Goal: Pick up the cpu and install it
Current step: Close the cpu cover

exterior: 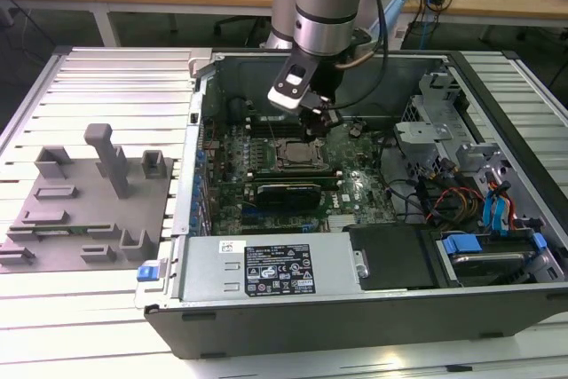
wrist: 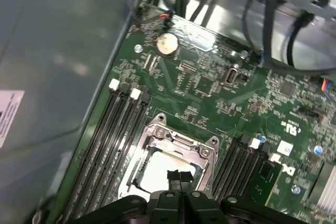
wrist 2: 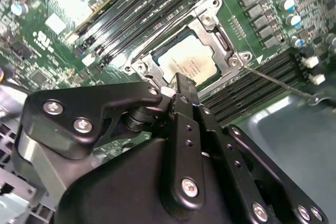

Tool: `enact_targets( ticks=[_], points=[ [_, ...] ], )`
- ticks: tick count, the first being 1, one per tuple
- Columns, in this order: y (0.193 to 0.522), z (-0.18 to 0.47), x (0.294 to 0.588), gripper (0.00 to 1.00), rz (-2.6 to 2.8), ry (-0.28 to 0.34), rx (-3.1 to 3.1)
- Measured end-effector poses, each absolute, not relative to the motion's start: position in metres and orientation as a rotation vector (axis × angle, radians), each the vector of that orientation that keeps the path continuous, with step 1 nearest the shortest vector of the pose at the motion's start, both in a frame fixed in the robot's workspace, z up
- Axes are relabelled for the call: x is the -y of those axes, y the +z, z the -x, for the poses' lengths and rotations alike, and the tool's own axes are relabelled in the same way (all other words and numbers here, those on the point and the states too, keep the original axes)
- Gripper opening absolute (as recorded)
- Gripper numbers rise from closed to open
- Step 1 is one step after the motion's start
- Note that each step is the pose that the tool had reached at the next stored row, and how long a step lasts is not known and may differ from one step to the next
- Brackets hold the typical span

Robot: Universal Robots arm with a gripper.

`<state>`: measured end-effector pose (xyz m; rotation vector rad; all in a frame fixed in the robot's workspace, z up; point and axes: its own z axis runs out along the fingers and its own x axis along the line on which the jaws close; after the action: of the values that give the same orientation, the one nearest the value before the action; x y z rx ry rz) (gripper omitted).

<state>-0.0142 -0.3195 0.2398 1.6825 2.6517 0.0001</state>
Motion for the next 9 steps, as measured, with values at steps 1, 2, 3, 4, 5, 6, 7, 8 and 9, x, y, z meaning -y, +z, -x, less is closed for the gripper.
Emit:
enact_targets(
  ticks=[1, 2, 3, 4, 5, 6, 7, 8, 9],
  points=[
    [0.2398, 0.0142, 0.3195, 0.11, -1.634, 0.0, -2.682],
    [0.2398, 0.0142, 0.3195, 0.11, -1.587, 0.0, -2.71],
    [0.2397, 0.0142, 0.3195, 0.11, -1.561, 0.0, -2.725],
    [0.2398, 0.0142, 0.3195, 0.11, -1.539, 0.0, -2.738],
    [0.2397, 0.0142, 0.3195, 0.11, -1.516, 0.0, -2.75],
    [0.2398, 0.0142, 0.3195, 0.11, -1.492, 0.0, -2.763],
    [0.2397, 0.0142, 0.3195, 0.11, -1.471, 0.0, -2.774],
    [0.2397, 0.0142, 0.3195, 0.11, -1.449, 0.0, -2.786],
    [0.2397, 0.0142, 0.3195, 0.11, -1.408, 0.0, -2.807]
  ],
)
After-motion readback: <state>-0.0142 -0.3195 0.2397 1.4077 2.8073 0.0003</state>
